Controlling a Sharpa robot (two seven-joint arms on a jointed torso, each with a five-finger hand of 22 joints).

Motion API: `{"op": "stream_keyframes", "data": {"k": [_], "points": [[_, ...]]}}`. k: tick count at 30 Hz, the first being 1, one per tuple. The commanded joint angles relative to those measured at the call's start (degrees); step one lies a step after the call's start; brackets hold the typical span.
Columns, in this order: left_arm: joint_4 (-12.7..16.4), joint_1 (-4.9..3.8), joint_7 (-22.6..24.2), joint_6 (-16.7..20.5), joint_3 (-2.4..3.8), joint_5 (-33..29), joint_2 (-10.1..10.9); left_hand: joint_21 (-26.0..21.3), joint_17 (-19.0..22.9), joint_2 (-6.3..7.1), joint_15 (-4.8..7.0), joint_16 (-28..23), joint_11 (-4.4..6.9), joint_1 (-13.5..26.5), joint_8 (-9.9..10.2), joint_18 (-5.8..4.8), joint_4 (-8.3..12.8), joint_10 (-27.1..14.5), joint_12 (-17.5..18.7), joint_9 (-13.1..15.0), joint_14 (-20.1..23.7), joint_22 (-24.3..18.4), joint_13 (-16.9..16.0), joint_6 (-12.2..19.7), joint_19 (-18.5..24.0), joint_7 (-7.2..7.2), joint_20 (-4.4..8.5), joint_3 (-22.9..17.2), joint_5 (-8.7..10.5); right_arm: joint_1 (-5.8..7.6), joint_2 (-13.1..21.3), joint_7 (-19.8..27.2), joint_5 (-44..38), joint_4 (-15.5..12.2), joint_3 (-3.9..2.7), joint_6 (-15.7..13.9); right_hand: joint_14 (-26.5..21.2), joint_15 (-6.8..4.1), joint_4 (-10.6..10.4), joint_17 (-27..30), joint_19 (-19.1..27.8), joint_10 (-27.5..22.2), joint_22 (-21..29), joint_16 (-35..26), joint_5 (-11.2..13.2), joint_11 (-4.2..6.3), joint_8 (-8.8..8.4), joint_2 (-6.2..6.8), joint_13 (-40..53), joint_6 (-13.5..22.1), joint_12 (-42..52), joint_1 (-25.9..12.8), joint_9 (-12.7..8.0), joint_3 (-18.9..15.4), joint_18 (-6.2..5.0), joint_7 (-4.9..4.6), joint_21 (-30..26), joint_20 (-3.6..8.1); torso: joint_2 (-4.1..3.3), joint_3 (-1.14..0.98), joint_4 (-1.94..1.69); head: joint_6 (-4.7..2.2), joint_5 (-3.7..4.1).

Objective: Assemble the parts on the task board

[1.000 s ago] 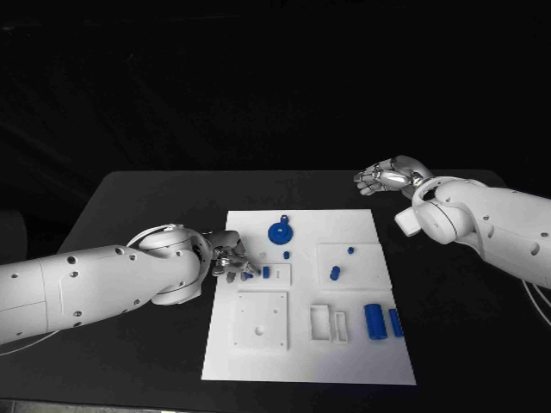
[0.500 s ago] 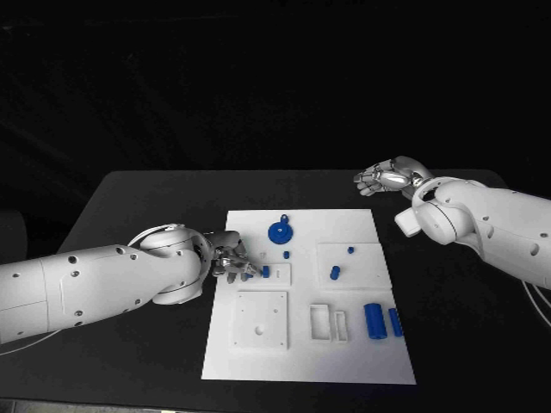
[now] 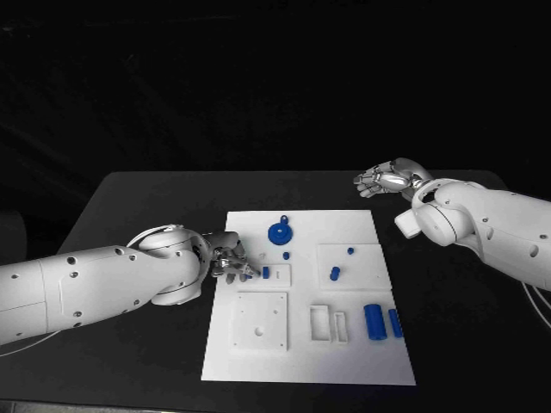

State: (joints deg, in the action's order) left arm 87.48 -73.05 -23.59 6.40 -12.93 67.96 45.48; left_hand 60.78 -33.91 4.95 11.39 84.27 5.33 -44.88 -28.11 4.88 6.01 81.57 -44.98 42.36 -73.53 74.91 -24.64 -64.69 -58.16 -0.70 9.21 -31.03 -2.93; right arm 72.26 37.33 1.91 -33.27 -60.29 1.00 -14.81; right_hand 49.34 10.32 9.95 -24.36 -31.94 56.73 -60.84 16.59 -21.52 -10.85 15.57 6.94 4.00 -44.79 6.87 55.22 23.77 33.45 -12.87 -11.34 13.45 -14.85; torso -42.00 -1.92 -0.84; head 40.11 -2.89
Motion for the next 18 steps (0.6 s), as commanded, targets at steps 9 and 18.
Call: {"op": "stream_keyframes", "data": {"k": [9, 18], "points": [[-0.2, 0.44, -1.3, -2.1, -0.32, -1.0, 0.4, 0.2, 0.0, -1.77, -0.17, -0.2, -0.24, -1.1, 0.2, 0.01, 2.0, 0.0, -0.4, -0.2, 0.0, 0.8, 0.3, 0.5, -0.2, -0.08, 6.36, -0.3, -5.46, -0.04, 0.0, 0.4, 0.1, 0.0, -0.03, 0.8, -0.4, 0.16, -0.2, 0.1, 0.1, 0.1, -0.1, 0.3, -0.4, -0.26, 0.24, -0.05, -0.1, 0.4, -0.2, -0.5, -0.1, -0.2, -0.76, -1.18, -0.2, -0.1, 0.0, 0.0, -0.02, 0.11, 0.11], [-0.1, 0.44, -1.3, -2.5, -0.28, -1.3, 0.5, 0.2, 0.0, -1.76, -0.2, -0.1, -0.27, -0.7, 0.2, -0.06, 2.5, 0.0, -0.5, -0.3, -0.1, 0.8, 0.4, 0.4, -0.2, -0.1, 6.31, 0.0, -6.36, -0.06, 0.0, 0.5, 0.1, 0.0, -0.03, 0.8, -0.4, 0.16, -0.2, 0.1, 0.1, 0.1, -0.1, 0.4, -0.4, -0.26, 0.25, -0.06, -0.1, 0.4, -0.2, -0.5, -0.1, -0.2, -0.76, -1.18, -0.2, -0.1, 0.03, 0.0, -0.03, 0.06, 0.09]]}}
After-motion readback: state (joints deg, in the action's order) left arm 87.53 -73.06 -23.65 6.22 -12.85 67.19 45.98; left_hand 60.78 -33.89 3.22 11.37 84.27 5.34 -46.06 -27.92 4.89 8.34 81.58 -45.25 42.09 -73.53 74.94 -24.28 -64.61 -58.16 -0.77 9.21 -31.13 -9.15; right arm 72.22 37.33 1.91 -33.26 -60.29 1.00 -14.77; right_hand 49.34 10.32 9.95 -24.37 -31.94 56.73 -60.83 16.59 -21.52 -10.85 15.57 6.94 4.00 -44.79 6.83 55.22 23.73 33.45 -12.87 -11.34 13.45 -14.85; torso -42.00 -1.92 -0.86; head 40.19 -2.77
